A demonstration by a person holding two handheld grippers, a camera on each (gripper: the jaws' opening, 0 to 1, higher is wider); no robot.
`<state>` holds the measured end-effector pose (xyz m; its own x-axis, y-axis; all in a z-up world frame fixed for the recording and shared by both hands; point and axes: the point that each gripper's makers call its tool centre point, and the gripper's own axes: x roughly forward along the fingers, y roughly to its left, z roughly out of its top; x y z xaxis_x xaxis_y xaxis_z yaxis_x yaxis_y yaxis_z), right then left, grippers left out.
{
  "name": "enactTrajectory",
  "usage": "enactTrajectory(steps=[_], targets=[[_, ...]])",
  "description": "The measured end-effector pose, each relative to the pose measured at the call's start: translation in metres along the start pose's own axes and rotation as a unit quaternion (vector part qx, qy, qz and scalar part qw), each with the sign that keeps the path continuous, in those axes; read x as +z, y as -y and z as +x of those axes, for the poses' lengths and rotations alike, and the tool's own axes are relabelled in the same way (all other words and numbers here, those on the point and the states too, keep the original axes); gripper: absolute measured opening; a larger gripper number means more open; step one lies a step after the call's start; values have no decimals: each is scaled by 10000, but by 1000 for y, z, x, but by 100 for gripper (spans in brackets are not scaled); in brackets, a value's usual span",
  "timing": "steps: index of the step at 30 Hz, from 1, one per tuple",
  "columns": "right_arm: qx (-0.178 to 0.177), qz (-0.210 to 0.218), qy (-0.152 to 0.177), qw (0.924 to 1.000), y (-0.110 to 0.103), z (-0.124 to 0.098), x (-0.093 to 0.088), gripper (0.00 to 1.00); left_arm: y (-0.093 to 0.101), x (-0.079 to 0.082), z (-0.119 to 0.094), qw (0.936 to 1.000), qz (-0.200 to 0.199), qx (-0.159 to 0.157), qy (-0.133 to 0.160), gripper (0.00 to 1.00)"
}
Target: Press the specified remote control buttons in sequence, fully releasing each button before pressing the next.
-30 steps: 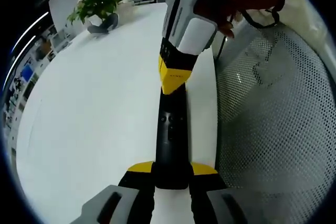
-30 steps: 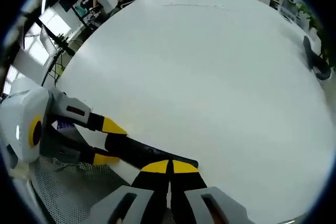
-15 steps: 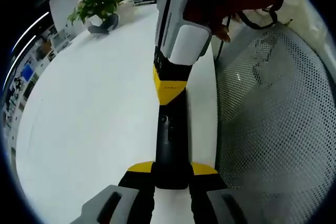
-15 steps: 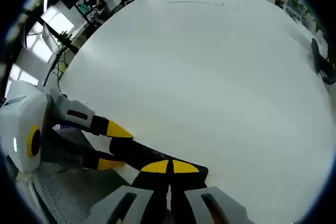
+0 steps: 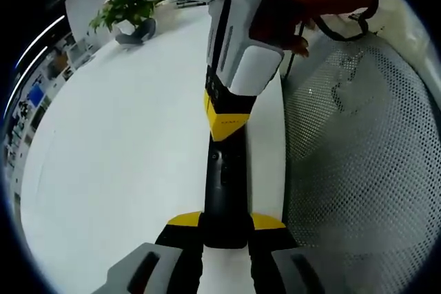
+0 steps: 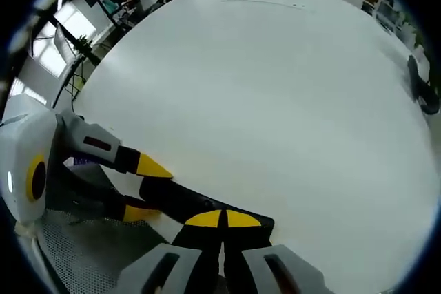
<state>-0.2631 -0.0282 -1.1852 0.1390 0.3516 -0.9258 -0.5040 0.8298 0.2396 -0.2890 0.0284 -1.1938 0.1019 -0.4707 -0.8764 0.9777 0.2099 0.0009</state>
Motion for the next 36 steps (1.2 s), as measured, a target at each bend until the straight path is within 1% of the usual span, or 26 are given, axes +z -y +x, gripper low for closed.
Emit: enactTrajectory(steps=[5,12,18,24,28,30,33,36], targets=[[-41,77,41,10000,1,1,0,0,0,0,0,10000,-5,-1,4,24],[154,335,-2,9993,3,1,1,0,0,0,0,10000,-12,0,17,24],[186,300,-35,9994,2,1,1,0,0,0,0,10000,-14,9,32,24],[391,608,40,9974,3,1,1,0,0,0,0,10000,-19,11,55,24],[507,565,133,9970,3,0,1,0,0,0,0,10000,0,8,24,24],[515,665,193,9963,2,-1,2,0,0,0,0,10000,0,5,23,24],[534,698,130,9960,1,-2,0,0,0,0,0,10000,2,1,23,24],[620,612,67,9962,-4,-4,-5,0,0,0,0,10000,5,-2,23,24]])
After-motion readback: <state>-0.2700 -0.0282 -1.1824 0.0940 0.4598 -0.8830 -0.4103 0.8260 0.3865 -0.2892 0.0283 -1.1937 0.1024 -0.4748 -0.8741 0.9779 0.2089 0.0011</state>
